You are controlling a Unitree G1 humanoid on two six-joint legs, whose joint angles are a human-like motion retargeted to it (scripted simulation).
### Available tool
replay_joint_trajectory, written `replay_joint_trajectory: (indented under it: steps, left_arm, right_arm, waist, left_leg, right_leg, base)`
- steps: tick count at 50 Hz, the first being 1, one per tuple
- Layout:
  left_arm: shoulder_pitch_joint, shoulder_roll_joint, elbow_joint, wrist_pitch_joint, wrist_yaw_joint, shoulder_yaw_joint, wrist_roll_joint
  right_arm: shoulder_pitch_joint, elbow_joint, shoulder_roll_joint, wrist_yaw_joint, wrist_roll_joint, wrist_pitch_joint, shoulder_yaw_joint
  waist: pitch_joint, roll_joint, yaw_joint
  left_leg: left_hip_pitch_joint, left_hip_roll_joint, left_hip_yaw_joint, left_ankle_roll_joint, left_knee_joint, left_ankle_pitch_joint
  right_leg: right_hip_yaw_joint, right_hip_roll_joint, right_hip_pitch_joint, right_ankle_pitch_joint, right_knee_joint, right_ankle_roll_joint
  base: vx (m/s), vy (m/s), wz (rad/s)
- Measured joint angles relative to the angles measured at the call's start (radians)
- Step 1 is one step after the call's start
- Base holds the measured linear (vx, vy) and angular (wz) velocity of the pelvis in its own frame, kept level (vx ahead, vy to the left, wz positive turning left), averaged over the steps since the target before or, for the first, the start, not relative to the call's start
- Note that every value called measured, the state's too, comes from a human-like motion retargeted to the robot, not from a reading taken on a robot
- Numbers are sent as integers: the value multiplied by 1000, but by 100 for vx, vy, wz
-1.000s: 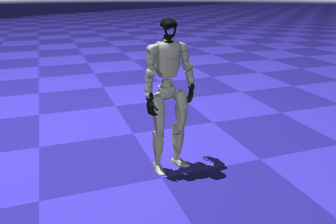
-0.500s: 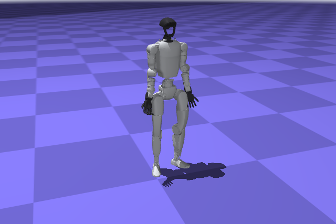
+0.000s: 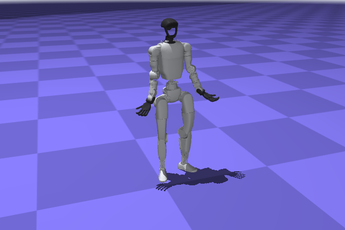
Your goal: Kungfu
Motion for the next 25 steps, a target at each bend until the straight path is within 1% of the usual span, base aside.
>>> replay_joint_trajectory:
  steps: [5,8,10,13,15,17,20,23,25]
  left_arm:
    - [24,5,9,-12,28,-11,4]
    - [39,16,8,-28,47,-34,49]
    - [49,27,5,-47,70,-58,115]
    - [69,58,2,-83,117,-120,309]
    - [84,88,0,-96,136,-172,489]
    - [95,124,-2,-105,140,-223,720]
    - [113,185,-10,-135,142,-289,1115]
    - [140,259,-41,-180,179,-389,1543]
    - [156,325,-74,-218,190,-486,1852]
  right_arm:
    - [13,20,-11,-12,-35,0,5]
    - [18,27,-22,-22,-79,-5,19]
    - [25,30,-32,-34,-136,-15,35]
    - [38,35,-57,-69,-301,-30,77]
    - [49,40,-77,-95,-479,-44,111]
    - [63,47,-103,-110,-712,-64,155]
    - [80,56,-150,-169,-1141,-99,246]
    - [78,63,-212,-284,-1672,-147,377]
    - [69,63,-261,-361,-2032,-148,477]
  waist:
    - [7,7,0]
    - [9,11,0]
    - [11,13,0]
    - [13,15,-4]
    - [12,17,-10]
    - [9,21,-21]
    - [-4,25,-46]
    - [6,22,-71]
    - [13,13,-86]
  left_leg:
    - [4,5,6,-2,0,4]
    - [5,6,8,-2,0,5]
    - [3,5,6,-2,2,6]
    - [-5,7,7,-8,9,8]
    - [-13,8,10,-19,12,12]
    - [-26,11,1,-47,20,20]
    - [-71,15,-64,-93,53,5]
    - [-104,3,-141,-127,93,-51]
    - [-124,-18,-196,-139,119,-74]
  right_leg:
    - [7,1,0,-4,7,-5]
    - [3,1,0,-7,11,-7]
    - [2,1,1,-9,13,-8]
    - [7,2,-3,-20,16,-2]
    - [15,5,-6,-46,19,14]
    - [64,28,-18,-106,27,34]
    - [227,84,-66,-179,47,38]
    - [422,150,-83,-169,39,6]
    - [427,137,-82,-136,26,17]
  base:
    - [0,0,0]
    - [0,0,0]
    - [0,0,0]
    - [-4,1,15]
    - [-6,1,32]
    - [-8,-2,44]
    - [-10,-5,42]
    - [-10,-8,25]
    - [-7,-8,23]
